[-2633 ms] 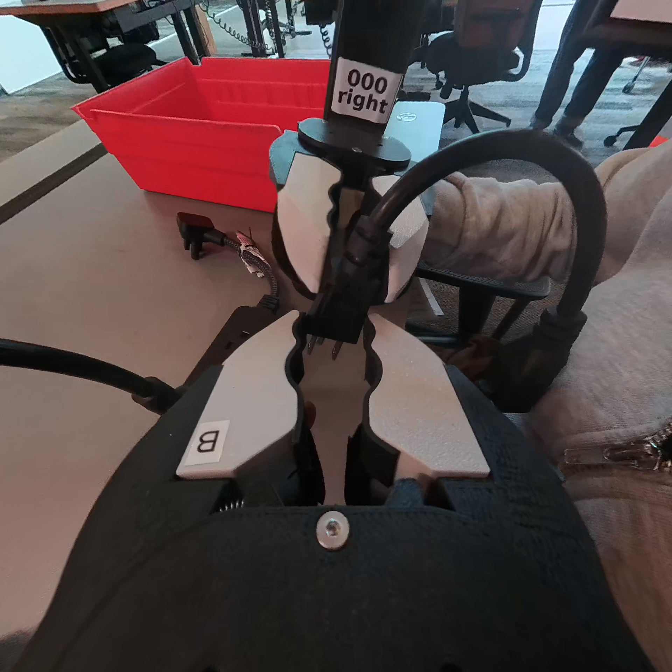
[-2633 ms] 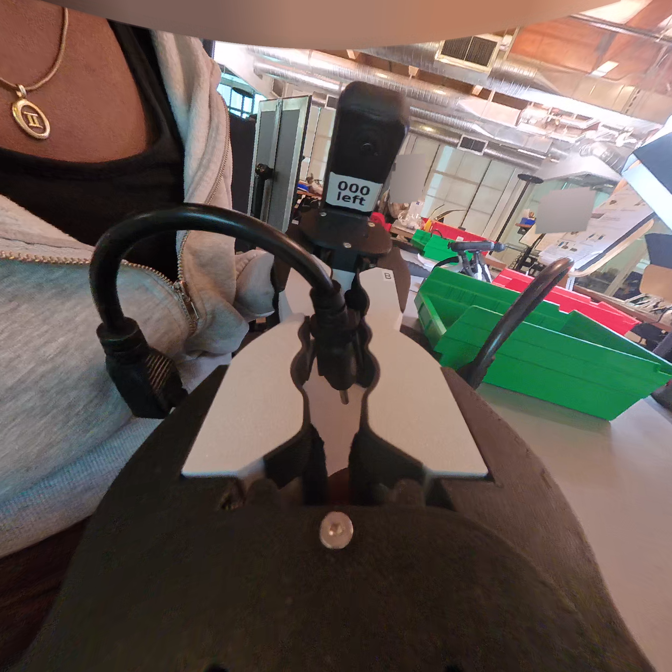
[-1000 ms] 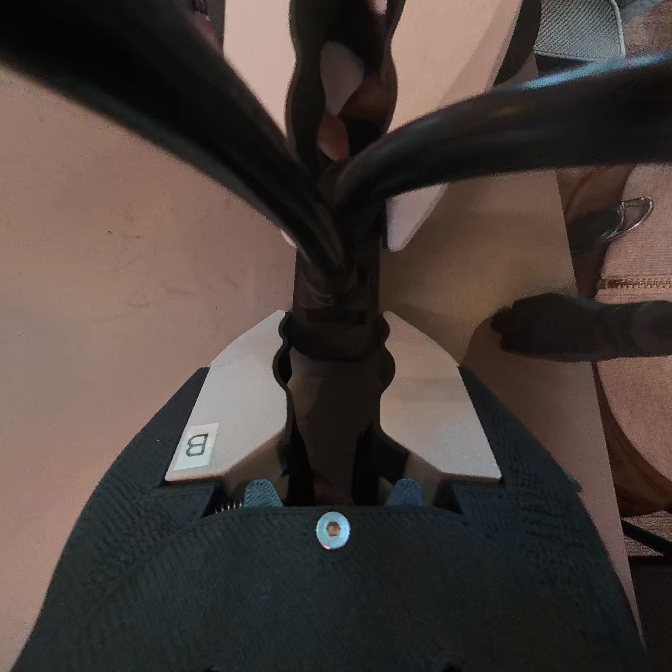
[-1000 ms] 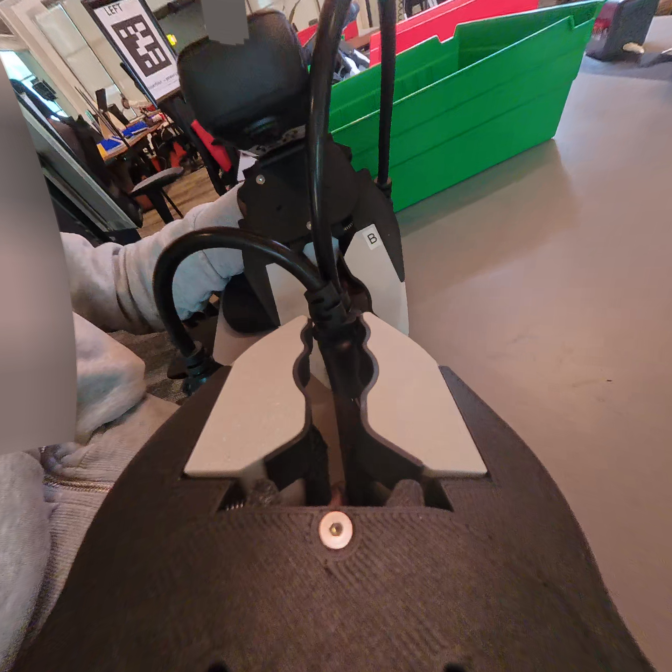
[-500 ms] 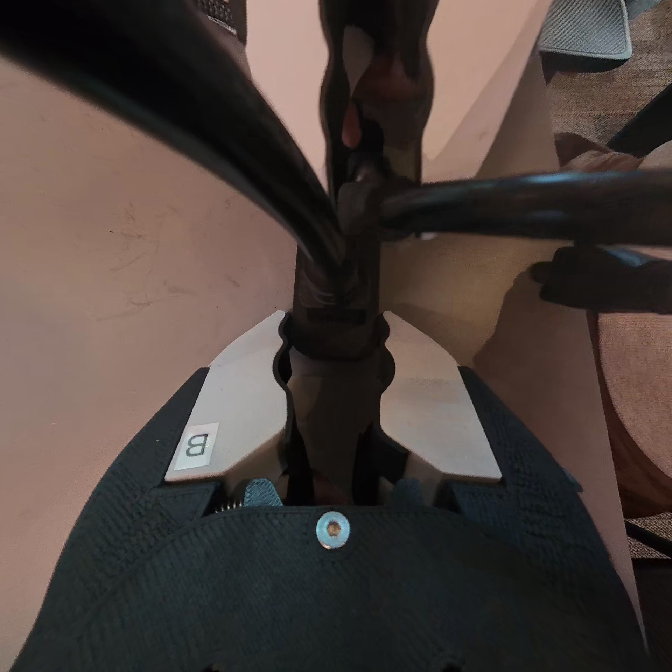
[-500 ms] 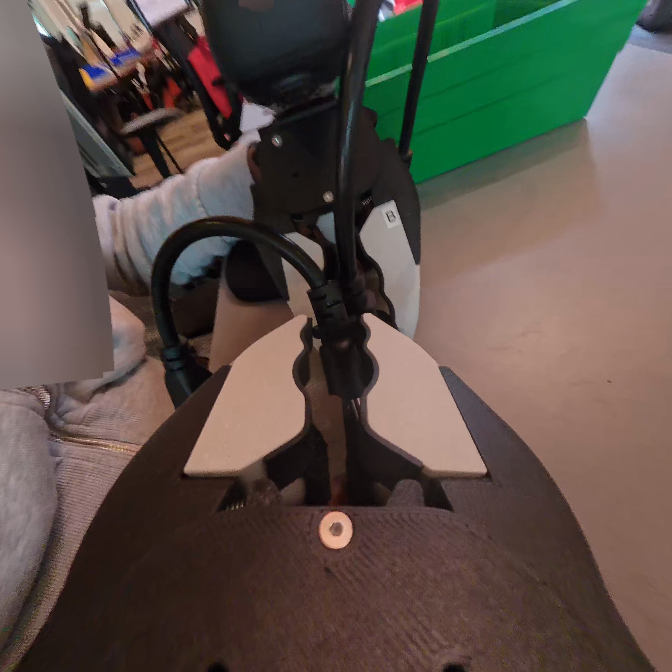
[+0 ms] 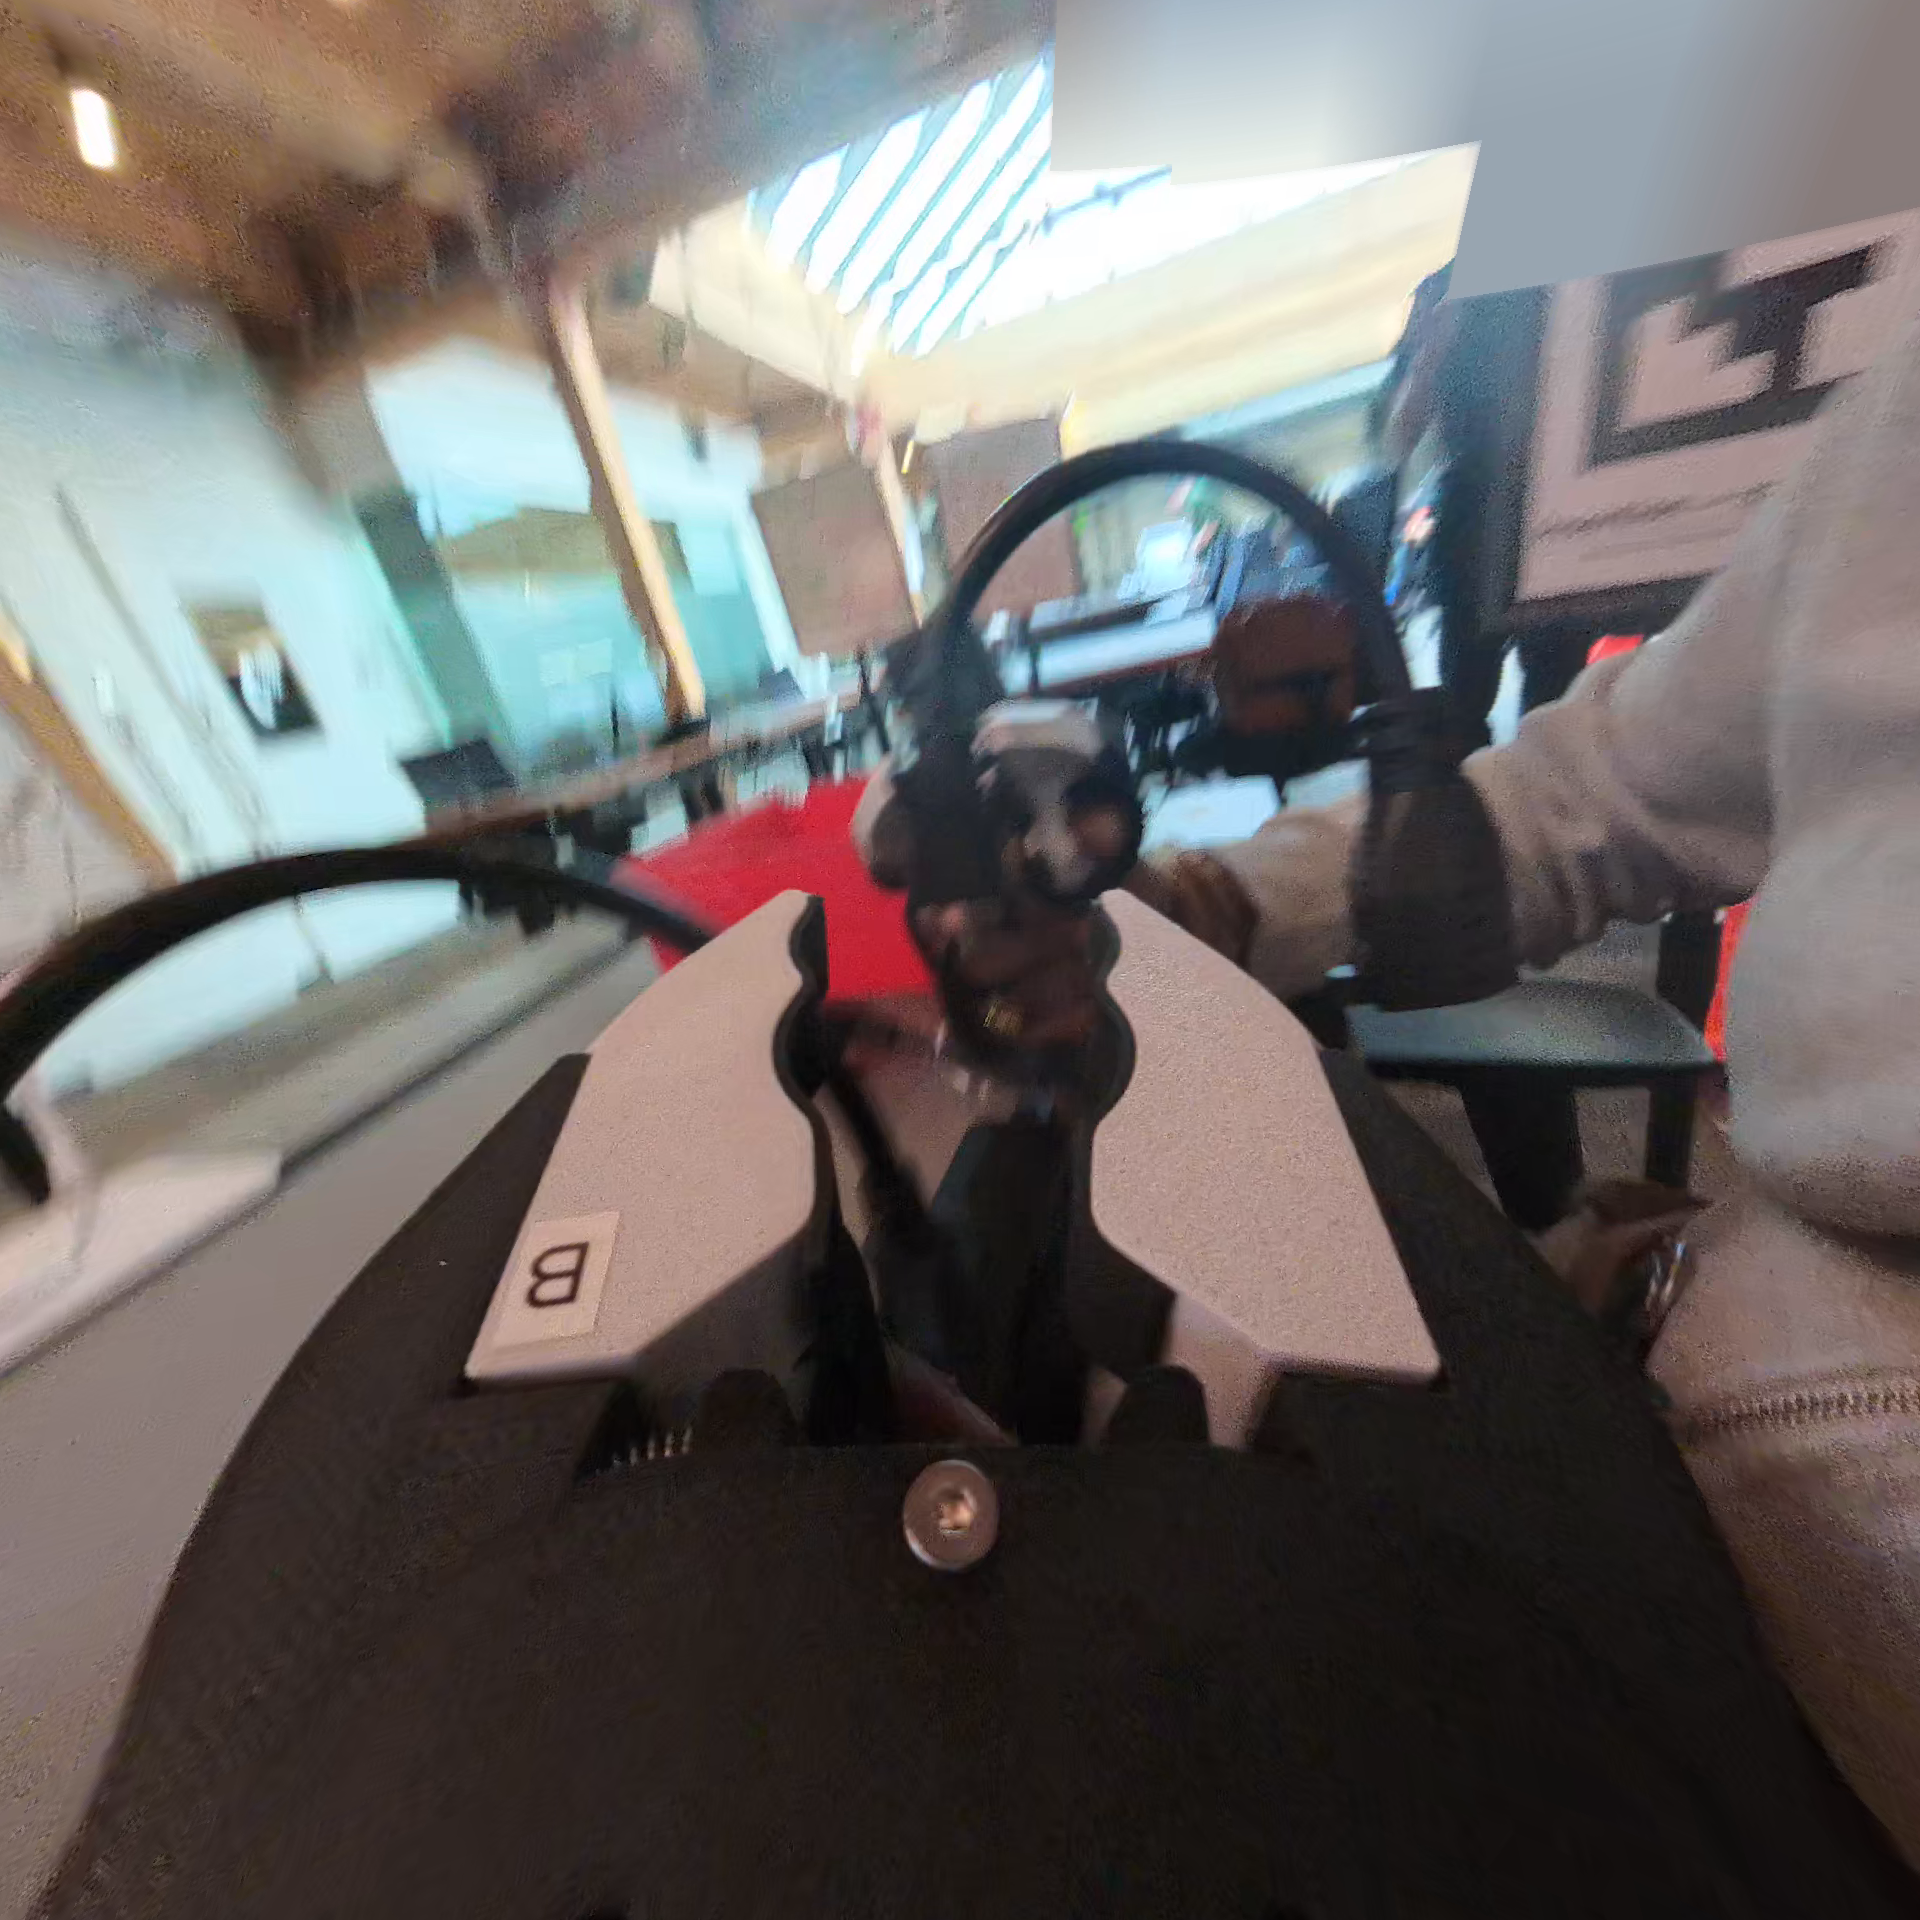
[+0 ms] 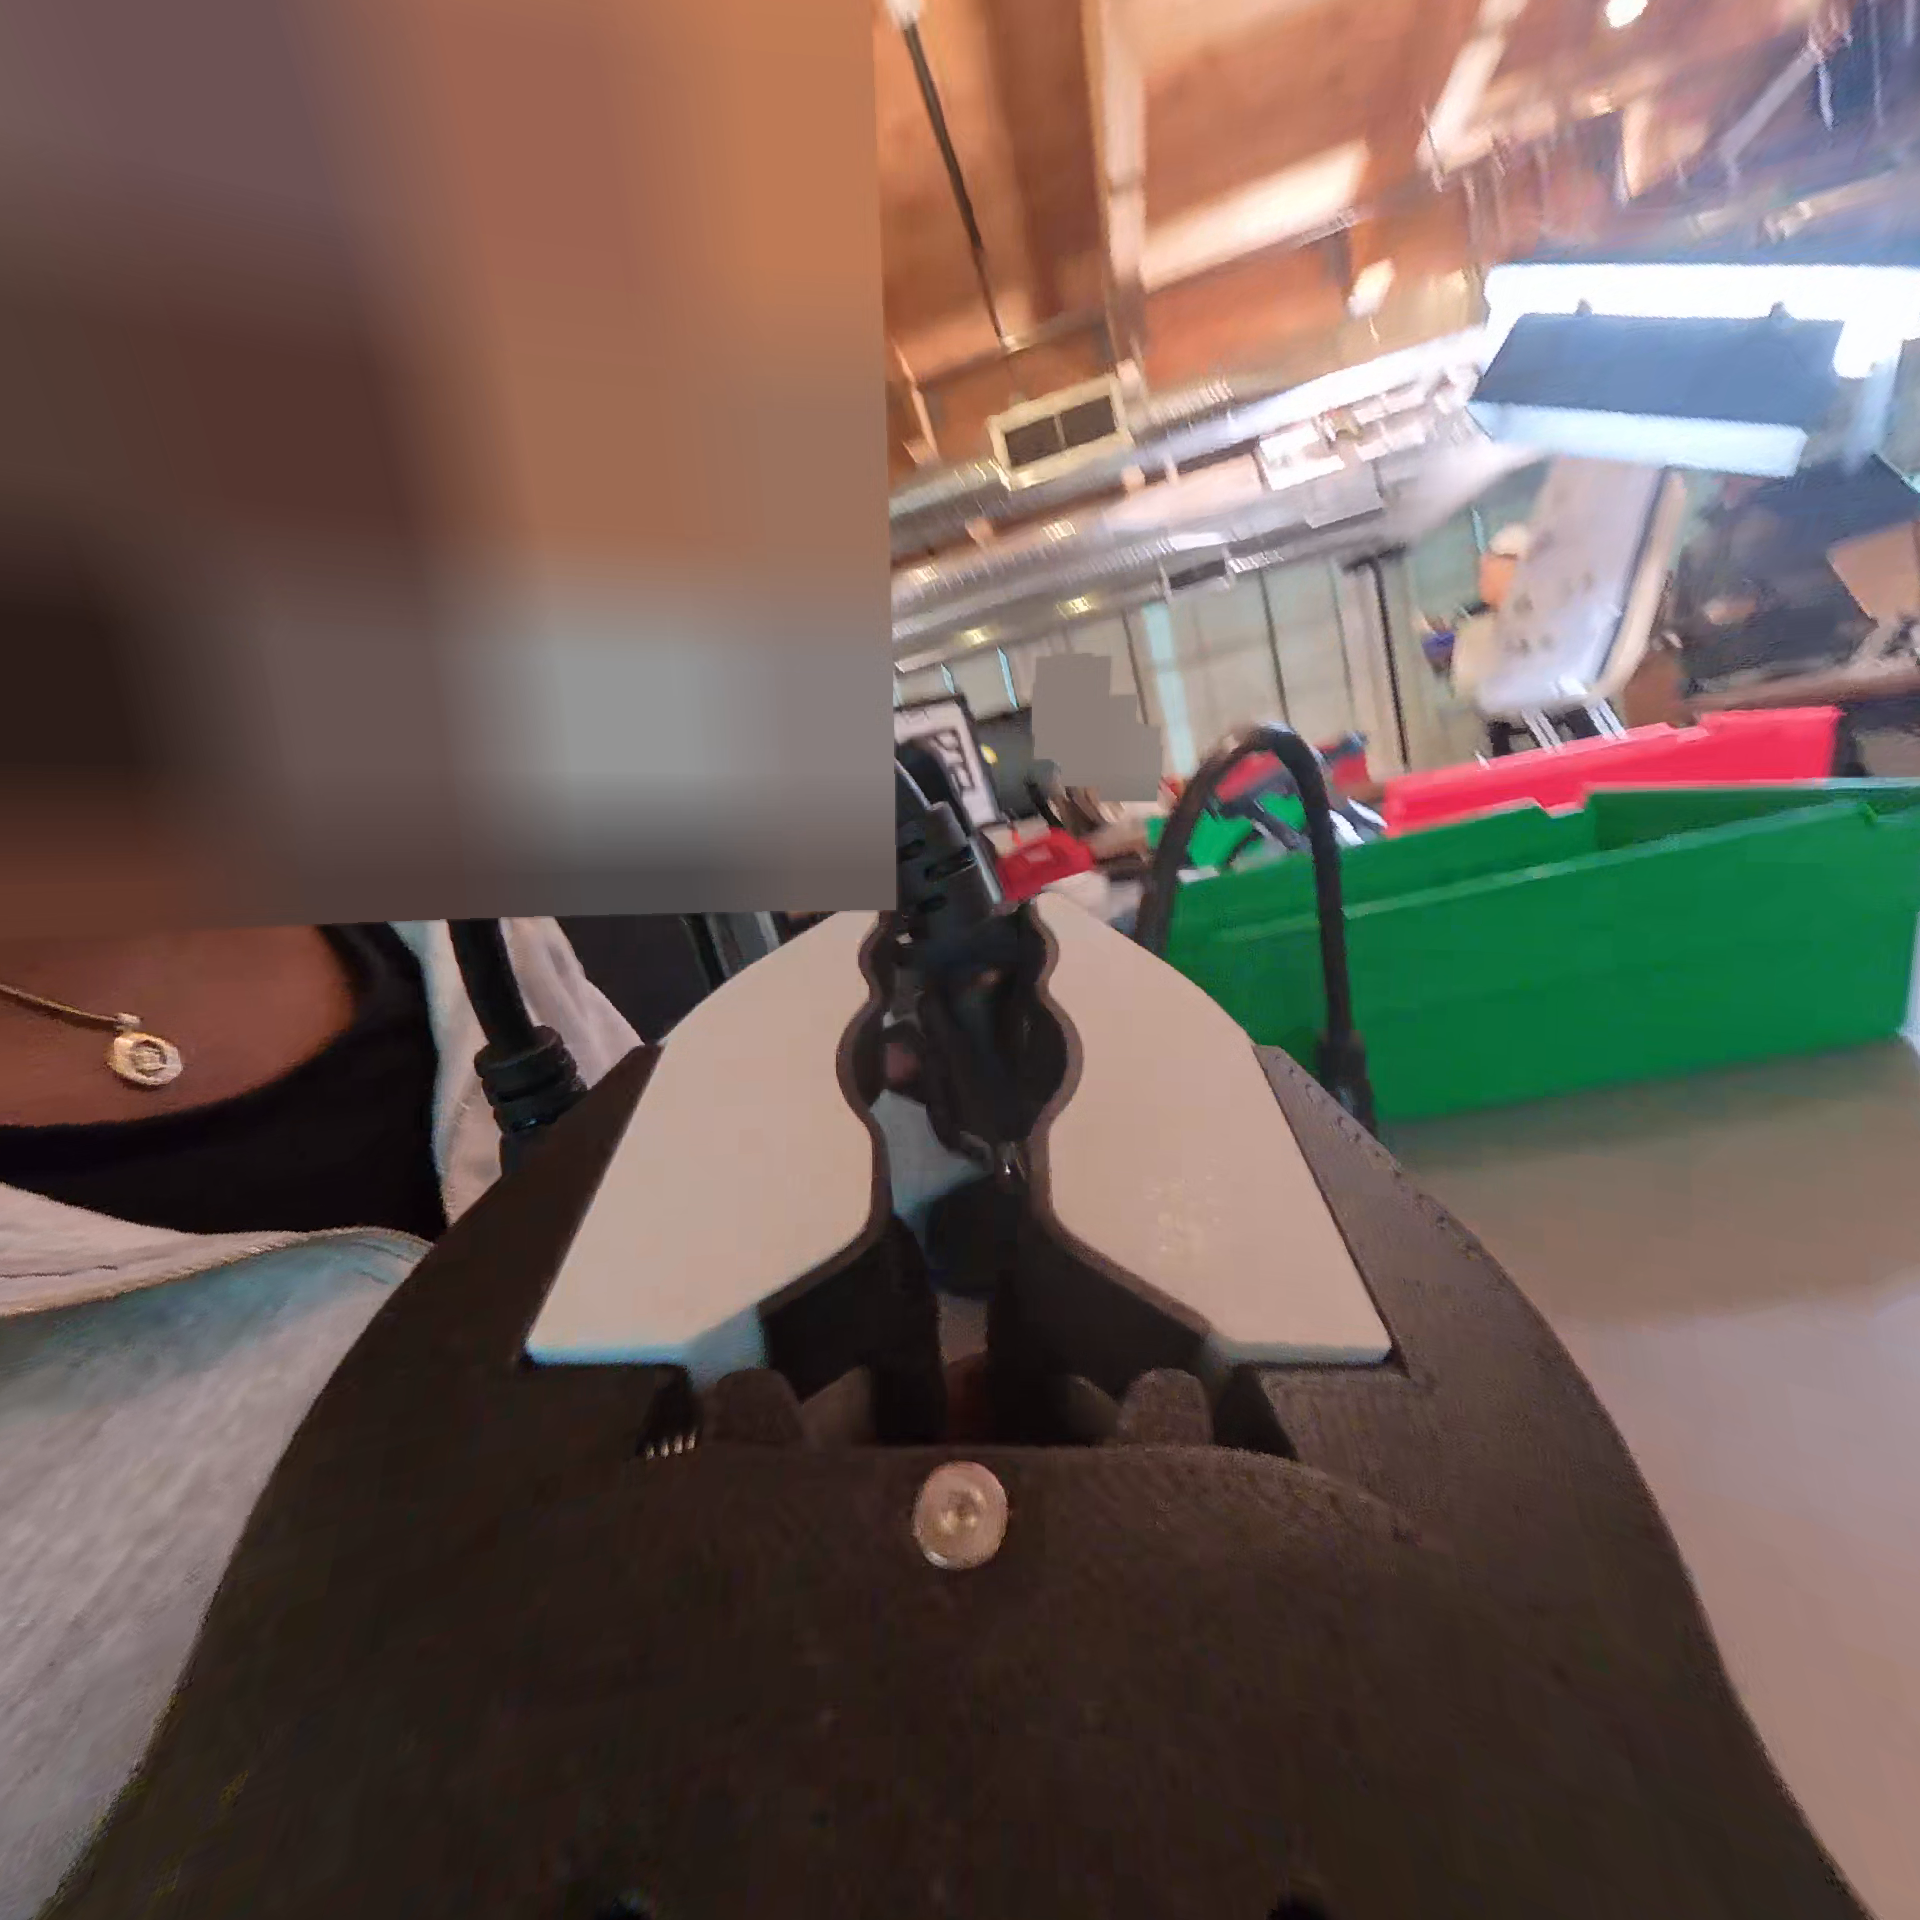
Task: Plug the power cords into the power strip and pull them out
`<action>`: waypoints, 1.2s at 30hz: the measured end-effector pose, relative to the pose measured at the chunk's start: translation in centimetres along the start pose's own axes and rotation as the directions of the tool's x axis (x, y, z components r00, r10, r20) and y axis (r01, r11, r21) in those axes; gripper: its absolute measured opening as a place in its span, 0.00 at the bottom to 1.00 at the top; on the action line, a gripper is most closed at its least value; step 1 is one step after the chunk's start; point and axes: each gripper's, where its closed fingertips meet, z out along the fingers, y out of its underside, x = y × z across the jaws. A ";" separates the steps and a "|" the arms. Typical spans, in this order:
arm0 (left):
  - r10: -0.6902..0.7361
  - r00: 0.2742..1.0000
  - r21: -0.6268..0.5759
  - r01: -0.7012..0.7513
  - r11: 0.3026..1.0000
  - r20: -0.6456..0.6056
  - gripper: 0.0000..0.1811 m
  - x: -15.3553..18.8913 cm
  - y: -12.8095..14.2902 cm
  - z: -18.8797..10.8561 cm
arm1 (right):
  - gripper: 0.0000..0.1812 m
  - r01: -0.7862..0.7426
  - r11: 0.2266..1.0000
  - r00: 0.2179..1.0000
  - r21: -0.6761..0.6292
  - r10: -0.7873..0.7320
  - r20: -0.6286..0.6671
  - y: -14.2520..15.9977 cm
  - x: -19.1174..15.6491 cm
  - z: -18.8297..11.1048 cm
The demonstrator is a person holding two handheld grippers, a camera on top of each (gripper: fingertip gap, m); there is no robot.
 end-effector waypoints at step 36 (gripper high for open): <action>-0.083 0.993 -0.492 0.031 0.870 -0.085 0.27 0.6 6.5 -0.8 | 0.14 0.262 0.752 0.928 -0.605 -0.369 -0.057 6.2 1.4 -2.7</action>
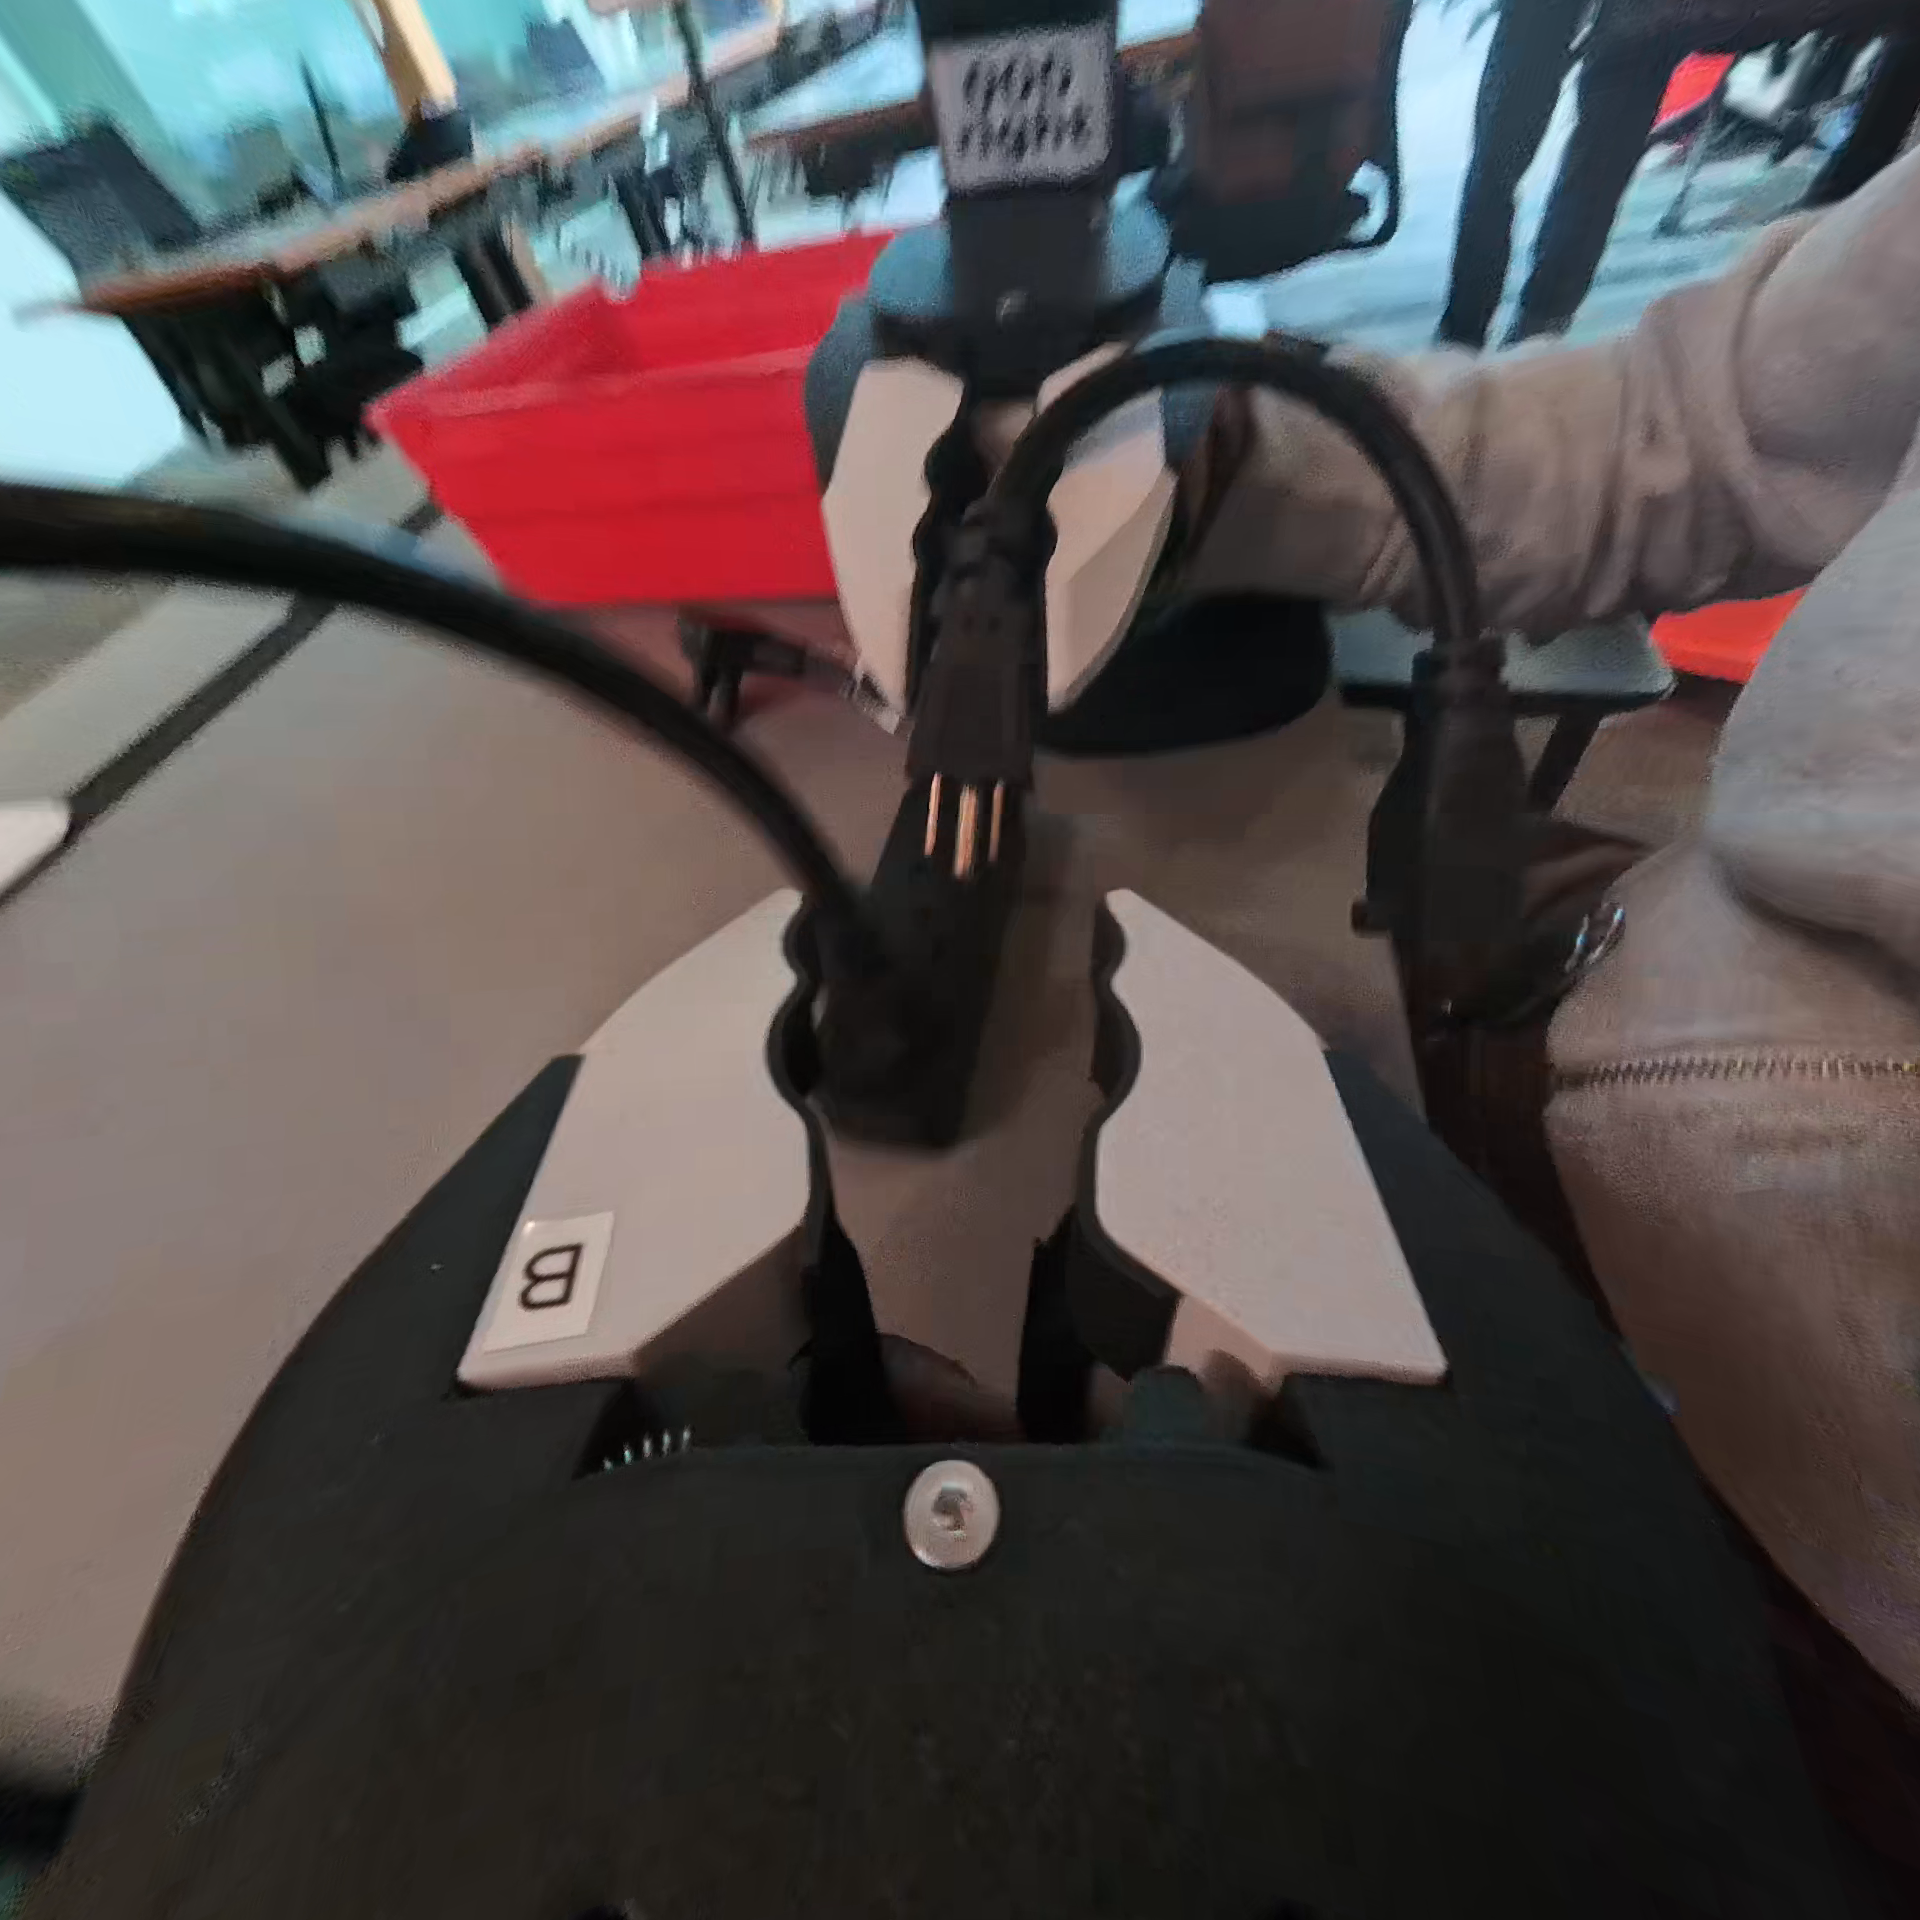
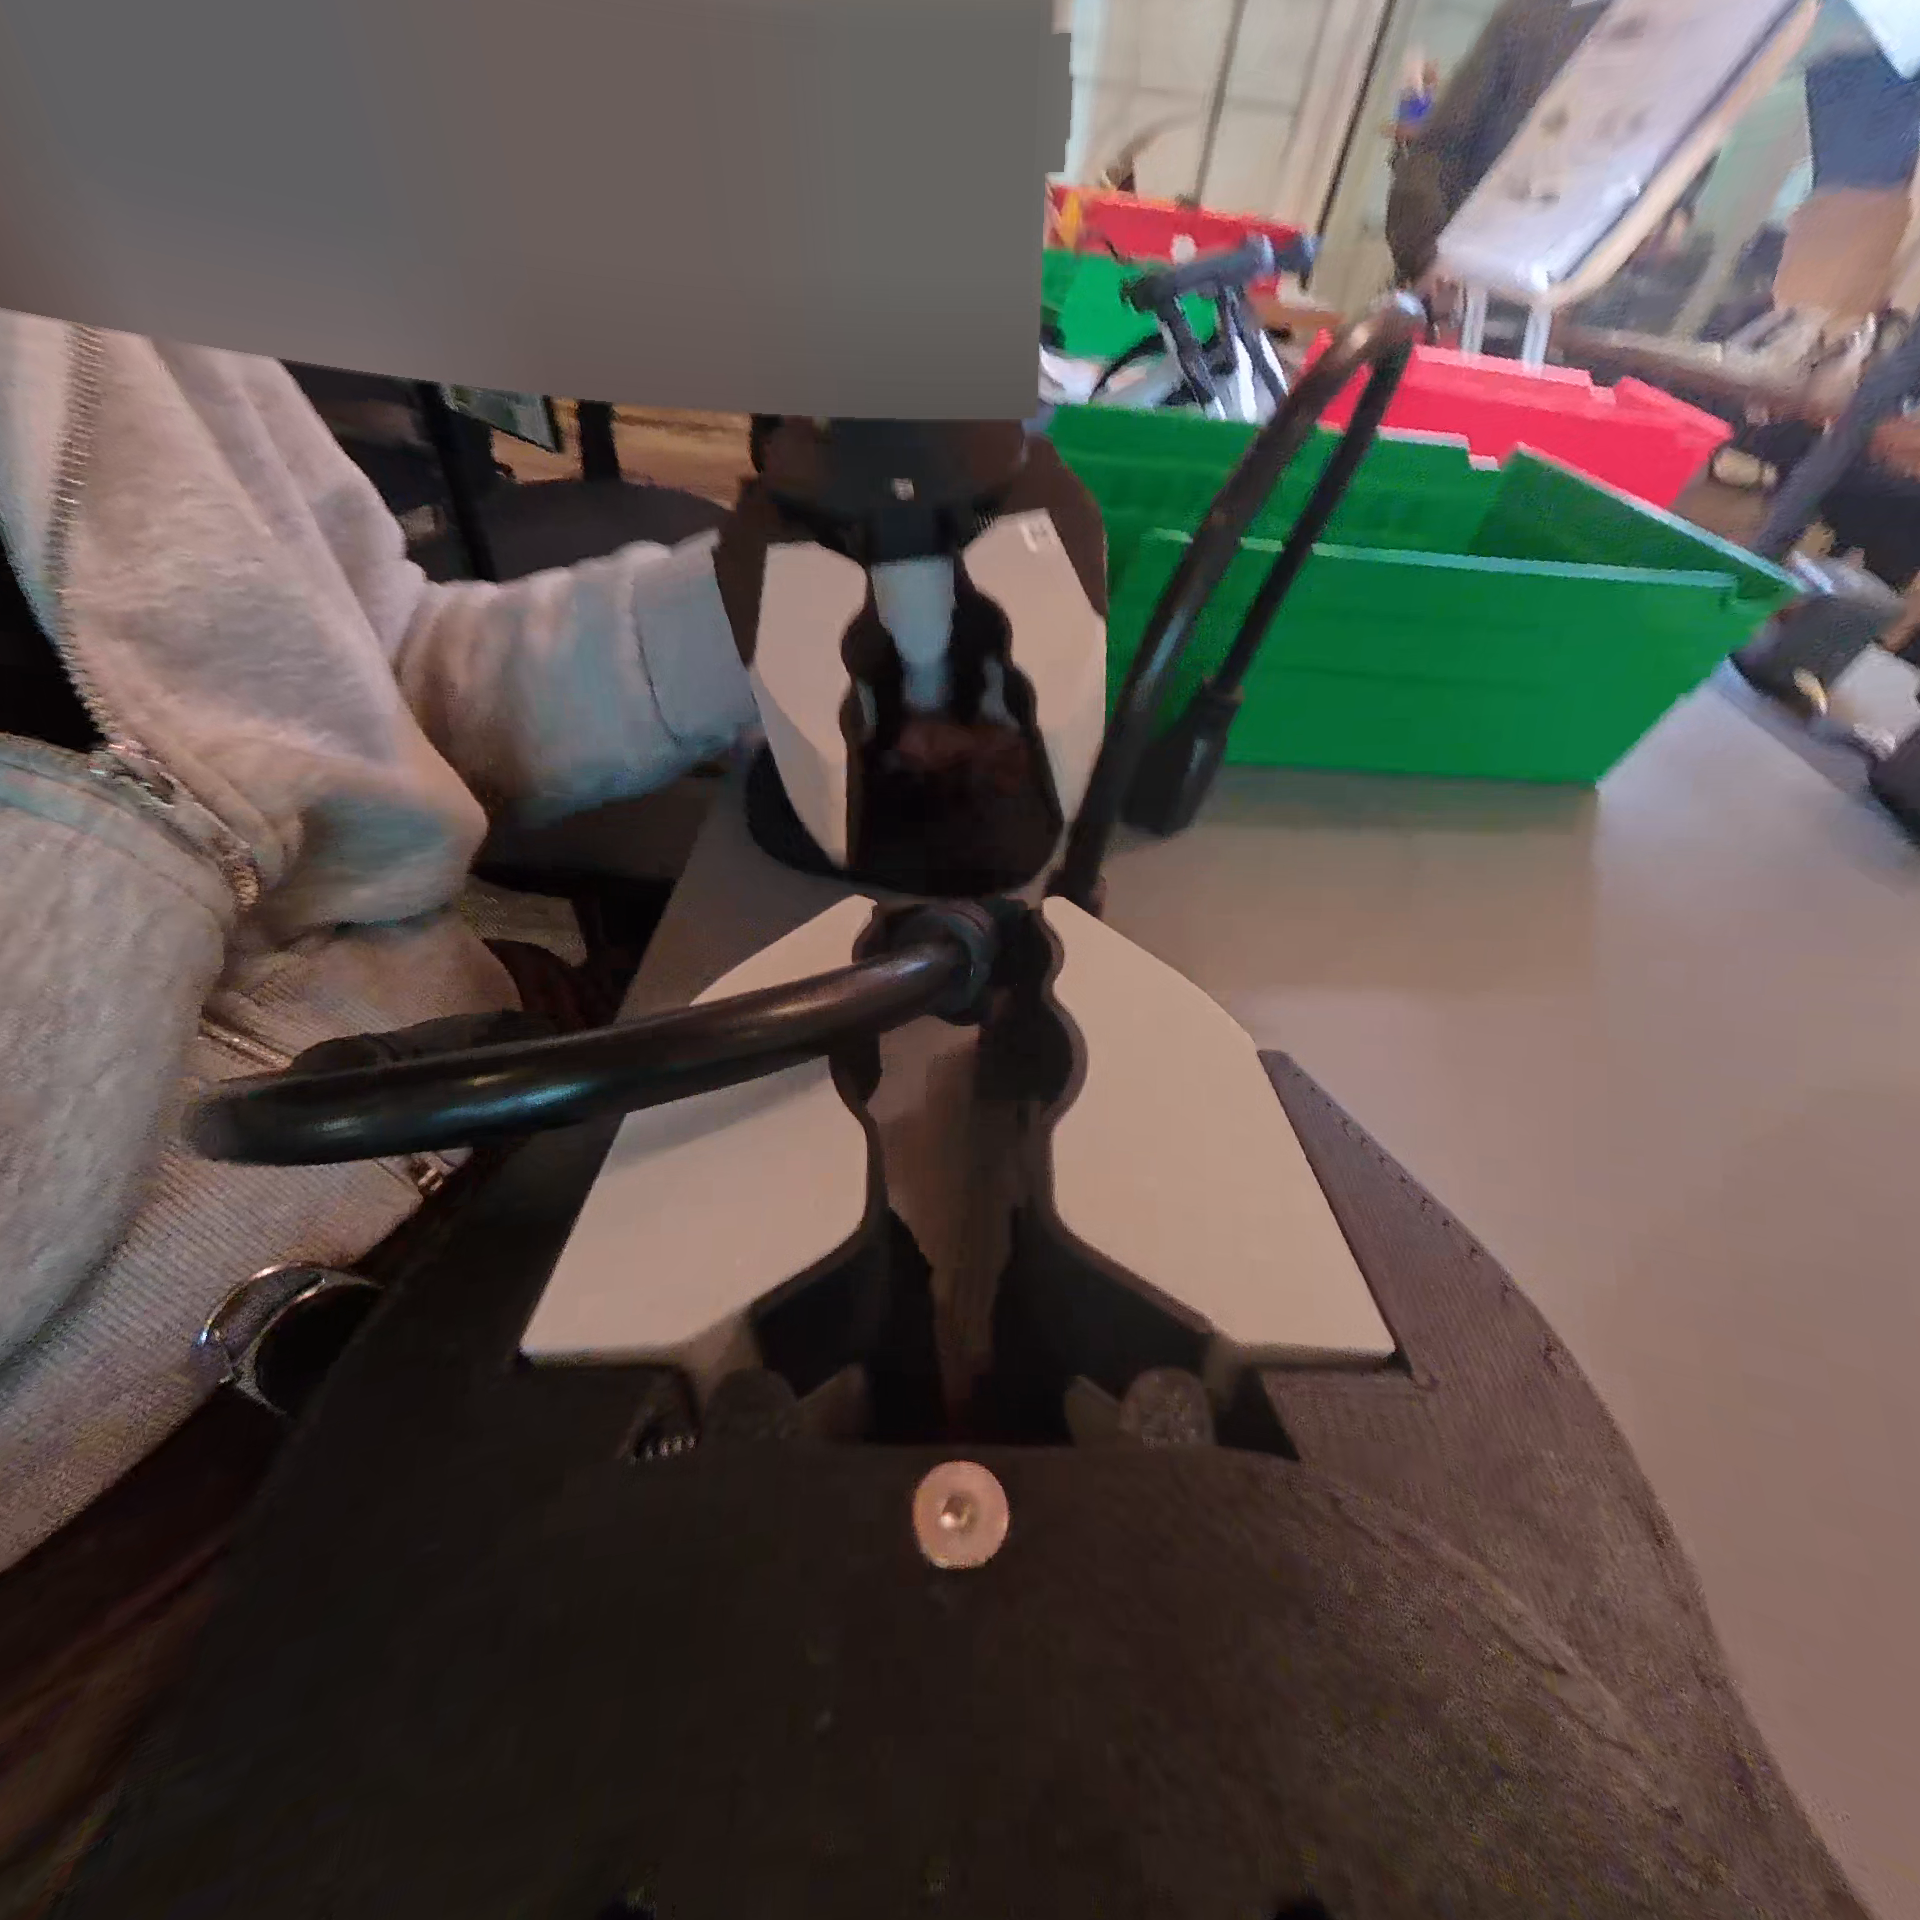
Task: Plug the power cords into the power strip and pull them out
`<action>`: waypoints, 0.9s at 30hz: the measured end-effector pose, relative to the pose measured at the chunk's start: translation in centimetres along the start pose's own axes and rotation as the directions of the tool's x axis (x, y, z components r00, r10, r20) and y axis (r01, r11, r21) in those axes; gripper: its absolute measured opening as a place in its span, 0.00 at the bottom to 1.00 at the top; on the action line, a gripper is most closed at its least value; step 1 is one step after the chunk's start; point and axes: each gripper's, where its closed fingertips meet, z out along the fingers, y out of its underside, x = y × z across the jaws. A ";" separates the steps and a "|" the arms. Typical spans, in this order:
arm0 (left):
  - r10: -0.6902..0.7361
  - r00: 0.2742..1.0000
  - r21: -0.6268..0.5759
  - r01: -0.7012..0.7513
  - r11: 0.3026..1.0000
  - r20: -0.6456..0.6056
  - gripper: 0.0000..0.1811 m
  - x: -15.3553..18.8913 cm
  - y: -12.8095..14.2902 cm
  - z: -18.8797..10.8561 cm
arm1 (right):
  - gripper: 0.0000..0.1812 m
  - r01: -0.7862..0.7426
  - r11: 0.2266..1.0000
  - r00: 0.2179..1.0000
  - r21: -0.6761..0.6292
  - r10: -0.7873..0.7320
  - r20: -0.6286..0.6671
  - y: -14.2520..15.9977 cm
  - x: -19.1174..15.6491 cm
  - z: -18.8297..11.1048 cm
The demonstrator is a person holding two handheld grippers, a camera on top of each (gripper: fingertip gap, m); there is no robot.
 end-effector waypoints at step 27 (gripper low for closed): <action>-0.101 0.979 -0.416 0.018 0.909 -0.178 0.23 -1.1 6.9 3.4 | 0.15 -0.200 0.732 0.978 -0.651 0.192 -0.085 5.0 2.1 1.7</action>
